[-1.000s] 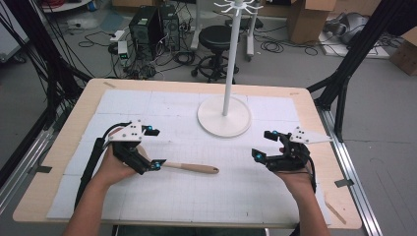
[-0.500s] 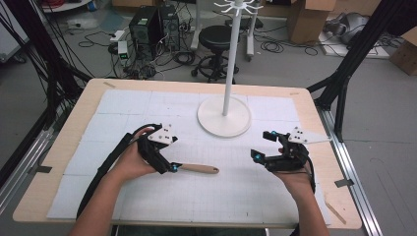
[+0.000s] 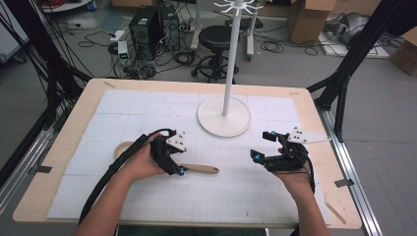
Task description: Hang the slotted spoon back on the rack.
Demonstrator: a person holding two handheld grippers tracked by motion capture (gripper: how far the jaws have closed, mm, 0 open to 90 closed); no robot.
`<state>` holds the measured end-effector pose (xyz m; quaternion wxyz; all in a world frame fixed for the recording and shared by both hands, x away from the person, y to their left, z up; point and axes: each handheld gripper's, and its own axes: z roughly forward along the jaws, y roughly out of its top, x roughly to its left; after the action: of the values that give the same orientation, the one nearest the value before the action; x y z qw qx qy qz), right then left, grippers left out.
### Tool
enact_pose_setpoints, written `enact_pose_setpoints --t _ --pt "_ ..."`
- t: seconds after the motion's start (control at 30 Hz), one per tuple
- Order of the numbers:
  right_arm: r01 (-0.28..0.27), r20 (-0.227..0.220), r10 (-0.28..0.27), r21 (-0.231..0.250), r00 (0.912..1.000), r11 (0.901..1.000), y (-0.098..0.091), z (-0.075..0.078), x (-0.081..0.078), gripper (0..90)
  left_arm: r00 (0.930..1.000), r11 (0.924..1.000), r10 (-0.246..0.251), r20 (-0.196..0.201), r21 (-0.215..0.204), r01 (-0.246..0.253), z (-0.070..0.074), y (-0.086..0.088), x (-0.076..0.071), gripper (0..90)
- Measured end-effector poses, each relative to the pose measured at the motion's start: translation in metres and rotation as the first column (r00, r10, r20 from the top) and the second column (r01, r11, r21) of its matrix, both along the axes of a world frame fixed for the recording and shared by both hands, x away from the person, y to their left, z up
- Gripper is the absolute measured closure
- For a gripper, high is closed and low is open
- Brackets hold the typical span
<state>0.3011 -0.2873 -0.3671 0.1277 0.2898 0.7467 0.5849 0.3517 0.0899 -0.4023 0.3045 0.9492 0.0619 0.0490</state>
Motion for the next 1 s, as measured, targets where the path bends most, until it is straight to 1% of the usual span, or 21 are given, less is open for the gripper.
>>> enact_pose_setpoints --t 0.13,0.27,0.4,0.43,0.6,0.63,0.67,0.83,0.9,1.0 --pt "0.000 -0.003 0.000 0.006 1.0000 1.0000 -0.001 0.000 0.000 11.8 0.9998 0.9995 -0.006 -0.021 0.033 0.006 -0.006 -0.004 0.002 34.6" --pt "-0.002 -0.002 0.002 0.005 1.0000 1.0000 0.000 0.000 0.000 11.8 0.9991 0.9978 -0.003 -0.042 0.066 0.006 -0.011 -0.003 0.005 40.0" --pt "-0.003 -0.009 0.003 0.002 1.0000 1.0000 0.001 -0.001 0.000 11.8 0.9982 0.9973 -0.011 -0.059 0.072 0.015 -0.012 -0.004 0.006 44.5" --pt "-0.003 -0.010 0.003 0.002 0.9999 1.0000 0.001 -0.001 0.000 11.8 0.9980 0.9975 -0.005 -0.063 0.070 0.009 -0.013 -0.004 0.006 46.3" --pt "-0.003 -0.007 0.003 -0.003 1.0000 1.0000 0.001 -0.002 0.001 11.8 0.9972 0.9957 -0.009 -0.074 0.091 0.016 -0.014 -0.003 0.008 53.5" --pt "-0.003 -0.006 0.003 -0.003 1.0000 1.0000 0.001 -0.002 0.001 11.8 0.9968 0.9951 -0.013 -0.078 0.097 0.021 -0.015 -0.004 0.008 53.7" --pt "-0.005 -0.015 0.005 -0.002 0.9999 1.0000 0.001 -0.002 0.000 11.8 0.9966 0.9949 -0.011 -0.082 0.099 0.019 -0.016 -0.004 0.008 54.6" --pt "-0.004 -0.017 0.004 -0.004 0.9998 1.0000 0.002 -0.003 0.001 11.8 0.9962 0.9939 -0.015 -0.086 0.107 0.024 -0.016 -0.005 0.008 57.3" --pt "-0.004 -0.015 0.004 -0.005 0.9999 1.0000 0.002 -0.004 0.001 11.9 0.9963 0.9940 -0.008 -0.085 0.108 0.017 -0.016 -0.006 0.008 58.5" --pt "-0.003 -0.018 0.003 -0.005 0.9998 1.0000 0.002 -0.004 0.001 11.9 0.9966 0.9918 -0.009 -0.082 0.127 0.019 -0.015 -0.008 0.009 60.2"
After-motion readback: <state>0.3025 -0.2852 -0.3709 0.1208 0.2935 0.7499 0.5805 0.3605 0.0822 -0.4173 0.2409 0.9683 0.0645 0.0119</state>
